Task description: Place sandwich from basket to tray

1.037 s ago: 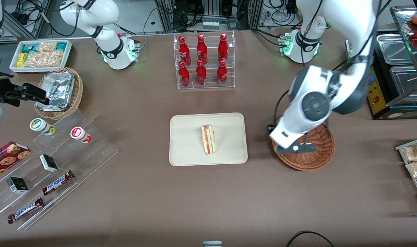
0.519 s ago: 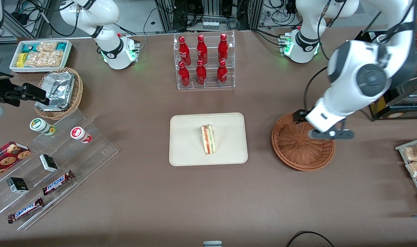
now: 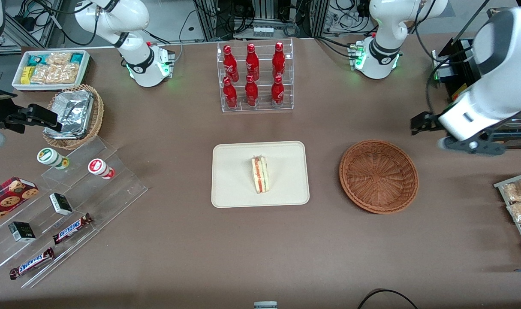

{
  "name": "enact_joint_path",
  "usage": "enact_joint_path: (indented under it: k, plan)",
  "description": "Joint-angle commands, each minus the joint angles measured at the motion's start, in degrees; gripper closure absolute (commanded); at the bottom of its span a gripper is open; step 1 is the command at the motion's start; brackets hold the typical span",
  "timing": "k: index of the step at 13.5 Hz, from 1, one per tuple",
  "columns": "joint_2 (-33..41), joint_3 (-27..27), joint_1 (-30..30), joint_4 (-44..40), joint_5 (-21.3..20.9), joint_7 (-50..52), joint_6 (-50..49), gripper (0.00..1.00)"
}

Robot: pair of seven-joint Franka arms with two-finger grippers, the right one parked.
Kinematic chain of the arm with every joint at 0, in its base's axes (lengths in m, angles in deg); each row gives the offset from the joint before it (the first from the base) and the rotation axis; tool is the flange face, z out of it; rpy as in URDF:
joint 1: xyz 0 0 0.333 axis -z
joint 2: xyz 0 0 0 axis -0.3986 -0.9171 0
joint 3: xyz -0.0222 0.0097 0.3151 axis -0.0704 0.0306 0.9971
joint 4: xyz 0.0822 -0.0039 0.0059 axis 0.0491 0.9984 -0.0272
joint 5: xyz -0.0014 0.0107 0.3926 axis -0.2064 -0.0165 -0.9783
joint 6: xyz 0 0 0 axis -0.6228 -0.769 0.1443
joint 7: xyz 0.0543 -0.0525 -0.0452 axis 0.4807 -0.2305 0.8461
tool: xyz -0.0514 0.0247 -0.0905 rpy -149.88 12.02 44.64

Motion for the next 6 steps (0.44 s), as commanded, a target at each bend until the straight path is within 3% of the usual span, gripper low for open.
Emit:
enact_joint_path:
  k: [1, 3, 6]
  plan:
    - [0.2, -0.6, -2.6, -5.6, -0.9, -4.0, -3.8, 0.00]
    - [1.1, -0.7, -2.6, -6.2, -4.9, -6.0, -3.8, 0.00]
    - [0.9, -0.7, -2.6, -6.7, -5.1, -6.1, -5.8, 0.00]
